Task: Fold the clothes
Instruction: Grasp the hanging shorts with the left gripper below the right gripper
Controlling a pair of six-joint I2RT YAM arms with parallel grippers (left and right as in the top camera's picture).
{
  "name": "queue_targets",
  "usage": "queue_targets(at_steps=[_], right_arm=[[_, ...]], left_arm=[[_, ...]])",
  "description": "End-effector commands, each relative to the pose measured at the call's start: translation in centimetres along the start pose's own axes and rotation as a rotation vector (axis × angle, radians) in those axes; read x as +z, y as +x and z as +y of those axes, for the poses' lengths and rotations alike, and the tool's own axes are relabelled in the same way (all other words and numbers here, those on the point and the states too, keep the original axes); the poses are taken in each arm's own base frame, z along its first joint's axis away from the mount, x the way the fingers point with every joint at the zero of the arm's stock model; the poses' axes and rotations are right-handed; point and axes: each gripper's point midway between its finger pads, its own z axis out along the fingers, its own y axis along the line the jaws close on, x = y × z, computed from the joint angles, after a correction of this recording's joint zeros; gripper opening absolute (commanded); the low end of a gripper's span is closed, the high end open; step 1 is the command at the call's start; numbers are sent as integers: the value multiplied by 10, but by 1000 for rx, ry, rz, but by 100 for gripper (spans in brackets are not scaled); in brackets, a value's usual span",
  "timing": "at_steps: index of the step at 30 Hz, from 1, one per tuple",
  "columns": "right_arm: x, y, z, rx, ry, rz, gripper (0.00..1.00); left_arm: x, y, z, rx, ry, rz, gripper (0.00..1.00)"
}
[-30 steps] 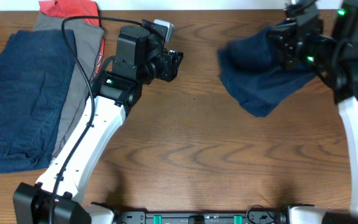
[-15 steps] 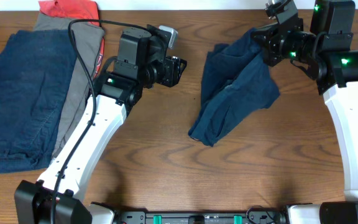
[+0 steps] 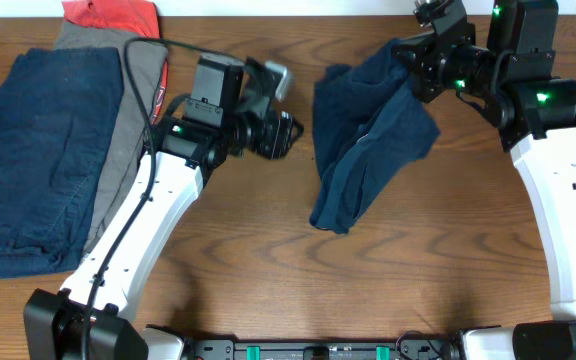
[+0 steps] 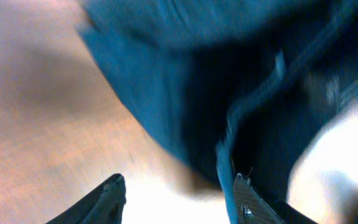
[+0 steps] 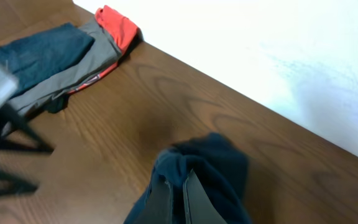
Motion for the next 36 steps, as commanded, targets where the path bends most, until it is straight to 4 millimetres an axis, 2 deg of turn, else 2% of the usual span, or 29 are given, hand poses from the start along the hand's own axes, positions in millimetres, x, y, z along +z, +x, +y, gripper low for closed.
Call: queue_targets(at_steps=[1,3,6,9,12,16,20,26,33,35,36], right_arm=[[0,-2,-4,13,21,-1,1],[0,-1,-7,14,38,4,1],[0,0,-8,16,38,6,1],[0,0,-7,20,38,7,1],[0,1,-8,24,38,8,1],[0,1,-7,26,37,11,1],[0,3,-7,30,34,18,1],[0,5,-6,33,33,24,1],[0,6,-7,37,36,31,1],[0,7,-9,38,49,35,1],[0,8,-10,39,57,38,1]], left_arm=[[-2,22,-30,137,177,75,61],[-6,39,-41,155,246,131,65],[-5,58,-46,150,281,188,73],[4,69,-51,162,299,209,80],[16,80,-66,182,332,241,85],[33,96,-85,223,371,301,100],[57,110,-73,177,272,381,98],[89,121,-61,90,252,429,98],[125,128,-59,29,247,435,100],[127,126,-59,25,246,429,82],[126,125,-59,26,245,425,66]])
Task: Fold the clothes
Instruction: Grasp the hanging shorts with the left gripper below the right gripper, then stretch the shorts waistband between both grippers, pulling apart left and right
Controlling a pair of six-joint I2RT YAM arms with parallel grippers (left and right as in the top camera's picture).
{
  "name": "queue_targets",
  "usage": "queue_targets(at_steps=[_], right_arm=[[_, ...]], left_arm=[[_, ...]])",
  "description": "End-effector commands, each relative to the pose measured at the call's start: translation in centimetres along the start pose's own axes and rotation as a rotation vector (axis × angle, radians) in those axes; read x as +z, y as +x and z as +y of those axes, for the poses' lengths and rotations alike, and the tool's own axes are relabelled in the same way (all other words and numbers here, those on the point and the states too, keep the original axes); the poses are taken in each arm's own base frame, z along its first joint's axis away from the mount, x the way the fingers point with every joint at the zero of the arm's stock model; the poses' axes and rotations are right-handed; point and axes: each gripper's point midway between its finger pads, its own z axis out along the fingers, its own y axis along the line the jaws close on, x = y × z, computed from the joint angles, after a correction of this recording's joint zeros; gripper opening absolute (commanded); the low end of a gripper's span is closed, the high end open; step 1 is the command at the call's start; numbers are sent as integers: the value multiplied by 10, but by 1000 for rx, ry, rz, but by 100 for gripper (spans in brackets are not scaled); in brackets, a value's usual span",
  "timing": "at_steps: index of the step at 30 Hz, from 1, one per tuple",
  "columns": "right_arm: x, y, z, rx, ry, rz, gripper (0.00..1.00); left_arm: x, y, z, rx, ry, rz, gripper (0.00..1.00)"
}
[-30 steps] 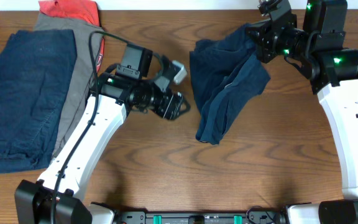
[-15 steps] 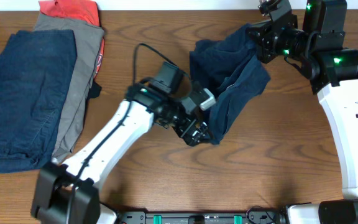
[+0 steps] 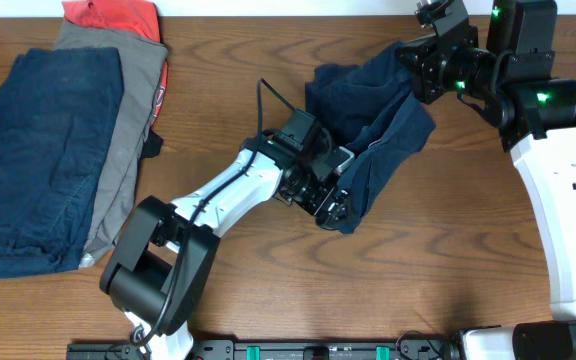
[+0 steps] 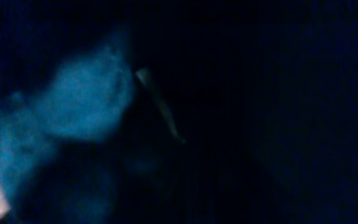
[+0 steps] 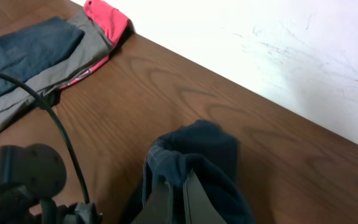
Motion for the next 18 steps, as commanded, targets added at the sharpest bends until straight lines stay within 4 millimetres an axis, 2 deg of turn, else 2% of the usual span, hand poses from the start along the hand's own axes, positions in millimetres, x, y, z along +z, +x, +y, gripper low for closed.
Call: queue_targets(at_steps=[1,2,3,6,9,12,15,18], right_arm=[[0,0,-6,13,28,4,1],[0,0,-6,13,29,3,1],[0,-1,-7,12,31,0,1],[-2,-3,-13,14,43,-10,1],[-6,-5,-24,17,73,-24,1],[-13,-8,-44,20,137,-44,1],[-22,-10,-65,44,207,-63,1],[-34,-12,-80,53,245,-83,1]], left_arm=[[-1,0,2,-29,-8,-6,44],[-3,-1,3,-30,-10,-13,19],[-5,-3,4,-32,-11,-20,6],[-19,-12,7,-49,-22,-62,6],[-48,-31,11,-46,-42,-147,6],[-98,-57,13,-28,-80,-282,6],[-166,-79,11,5,-139,-448,6],[-239,-93,1,53,-209,-615,6]])
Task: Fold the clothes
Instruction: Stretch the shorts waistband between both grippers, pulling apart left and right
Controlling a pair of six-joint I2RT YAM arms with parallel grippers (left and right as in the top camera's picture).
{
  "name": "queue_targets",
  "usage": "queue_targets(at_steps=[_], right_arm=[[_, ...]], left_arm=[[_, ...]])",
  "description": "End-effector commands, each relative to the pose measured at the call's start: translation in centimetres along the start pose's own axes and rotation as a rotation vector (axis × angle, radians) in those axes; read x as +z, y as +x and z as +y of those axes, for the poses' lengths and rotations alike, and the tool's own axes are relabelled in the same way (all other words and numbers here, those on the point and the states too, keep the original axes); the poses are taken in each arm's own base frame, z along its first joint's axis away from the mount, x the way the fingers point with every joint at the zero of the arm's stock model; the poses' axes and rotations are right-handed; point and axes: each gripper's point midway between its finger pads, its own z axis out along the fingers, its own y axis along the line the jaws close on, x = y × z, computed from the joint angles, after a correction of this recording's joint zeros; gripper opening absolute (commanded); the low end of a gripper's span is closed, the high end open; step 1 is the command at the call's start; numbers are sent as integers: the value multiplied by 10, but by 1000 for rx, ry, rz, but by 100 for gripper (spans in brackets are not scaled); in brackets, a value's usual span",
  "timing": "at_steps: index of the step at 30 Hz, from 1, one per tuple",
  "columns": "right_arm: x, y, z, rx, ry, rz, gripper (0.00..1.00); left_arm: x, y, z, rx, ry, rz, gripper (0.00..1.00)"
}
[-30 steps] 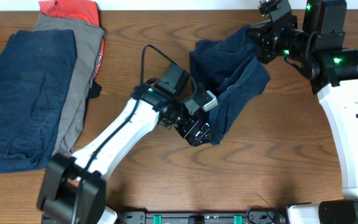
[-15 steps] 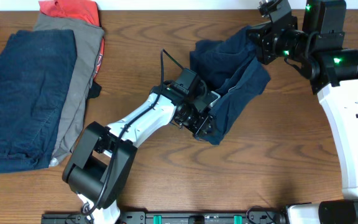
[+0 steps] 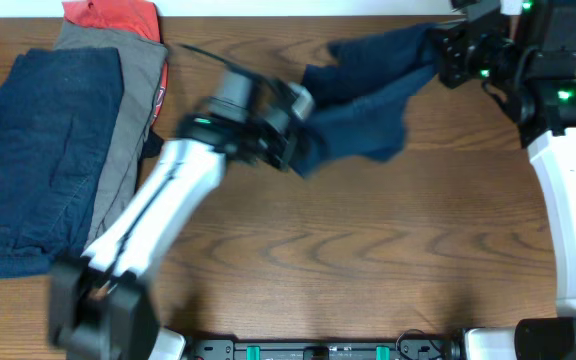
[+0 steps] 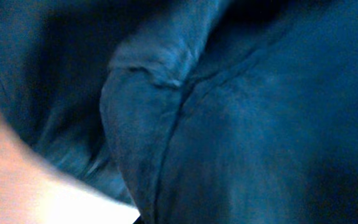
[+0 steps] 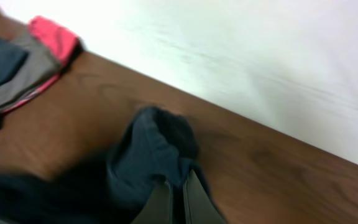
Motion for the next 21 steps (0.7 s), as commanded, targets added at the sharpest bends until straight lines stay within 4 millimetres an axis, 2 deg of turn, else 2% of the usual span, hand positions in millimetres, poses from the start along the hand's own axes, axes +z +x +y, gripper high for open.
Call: queue_targets(at_steps=[1,3,6,9,12,14,21], right_arm=[[-13,-5,-27,30,83,-24,1],[-21,-9,-35,32,106,-39,1],[-39,-17,-46,32,145,-72,1],[-61,-28,-54,25,184,-111,1],[-87,-39,-56,12,221,-157,1],[-103,-45,-55,5,242,-182,1],[-153,-56,-38,-19,285,-239,1]], left_arm=[[-92,-68,-15,92,-73,-265,6],[-131,-89,-23,138,-107,-368,6],[-177,-111,-42,216,-142,-500,6],[-207,-123,-59,276,-176,-590,6],[-224,-127,-65,297,-218,-638,6],[-228,-127,-62,288,-255,-647,6],[-227,-122,-57,269,-275,-628,6]])
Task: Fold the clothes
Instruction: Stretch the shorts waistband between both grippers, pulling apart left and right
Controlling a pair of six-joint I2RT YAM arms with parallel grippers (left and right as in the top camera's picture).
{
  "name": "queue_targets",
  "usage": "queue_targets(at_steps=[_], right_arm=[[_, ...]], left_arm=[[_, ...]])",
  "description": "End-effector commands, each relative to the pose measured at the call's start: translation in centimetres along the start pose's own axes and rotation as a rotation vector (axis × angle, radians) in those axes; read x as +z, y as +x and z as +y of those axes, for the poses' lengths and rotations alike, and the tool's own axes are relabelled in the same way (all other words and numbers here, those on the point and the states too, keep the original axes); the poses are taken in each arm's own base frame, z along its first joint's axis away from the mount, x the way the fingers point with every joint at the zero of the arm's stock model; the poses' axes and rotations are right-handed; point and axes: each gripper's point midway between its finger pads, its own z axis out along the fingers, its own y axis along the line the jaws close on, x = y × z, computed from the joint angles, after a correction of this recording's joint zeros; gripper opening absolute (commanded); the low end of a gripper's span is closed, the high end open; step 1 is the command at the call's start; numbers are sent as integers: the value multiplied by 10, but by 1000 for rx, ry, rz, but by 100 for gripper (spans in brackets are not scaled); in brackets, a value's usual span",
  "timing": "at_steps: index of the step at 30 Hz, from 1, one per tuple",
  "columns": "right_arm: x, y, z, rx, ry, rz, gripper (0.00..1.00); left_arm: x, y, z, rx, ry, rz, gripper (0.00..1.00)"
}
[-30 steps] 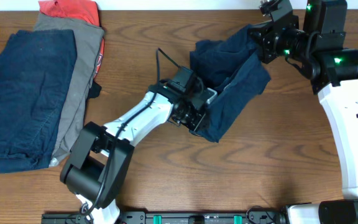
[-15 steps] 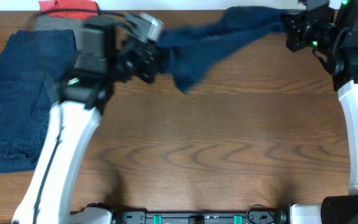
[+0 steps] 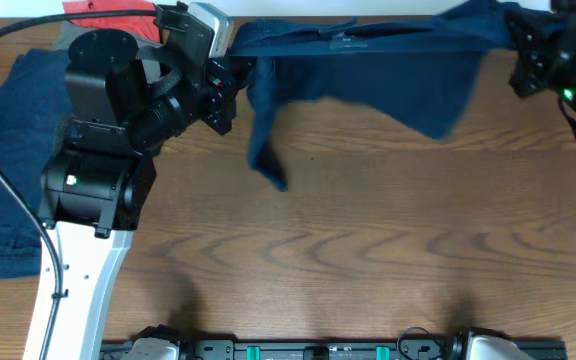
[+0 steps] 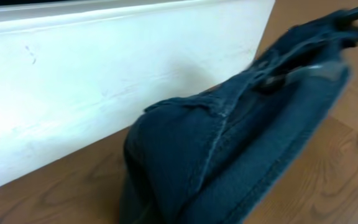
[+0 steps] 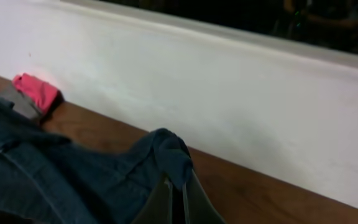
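A dark blue denim garment (image 3: 368, 60) hangs stretched across the back of the table between my two grippers. My left gripper (image 3: 234, 78) holds its left end in the overhead view. In the left wrist view the cloth (image 4: 229, 155) covers the fingers entirely. From that end a loose part (image 3: 266, 160) droops to the table. My right gripper (image 5: 178, 182) is shut on a bunched fold of the garment (image 5: 166, 149), and sits at the far right (image 3: 520, 45) in the overhead view.
A pile of folded clothes lies at the table's left: a dark blue piece (image 3: 13, 150) on a grey one (image 3: 68, 40), with a red one (image 3: 103, 8) at the back. A white wall (image 5: 229, 93) runs behind the table. A black cable (image 3: 8, 180) crosses the pile.
The grippers are much farther apart: the left one now at the back left, the right one at the far right edge. The garment, then bunched between them, is now pulled out wide and lifted.
First my right gripper held the garment crumpled at the back right while the left stood open to its left. Then the left gripper was at the garment's lower corner. Then it held that end near the table's middle. Now the cloth spans the table's back.
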Motion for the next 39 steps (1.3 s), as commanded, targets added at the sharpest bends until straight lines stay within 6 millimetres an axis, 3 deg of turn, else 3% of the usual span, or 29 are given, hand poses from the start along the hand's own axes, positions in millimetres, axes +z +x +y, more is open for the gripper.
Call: queue_targets(at_steps=[1,9,17,22,27,34,39], right_arm=[[-26,-10,-24,-4,143,-17,1],[-72,-1,-18,14,247,34,1],[-113,-9,-16,17,360,-4,1],[-133,-12,-19,87,436,-37,1],[-140,-9,-16,122,443,-37,1],[-143,21,-10,177,438,85,1],[-165,23,4,201,431,134,1]], left_arm=[[-17,-16,10,10,-81,-43,6],[-39,-6,1,-10,-110,0,5],[-90,-35,1,108,-280,-118,6],[-104,-47,25,132,-445,-161,6],[-100,-32,29,108,-458,-101,6],[-104,4,23,-38,-439,13,6],[-125,1,-1,-67,-386,-30,6]])
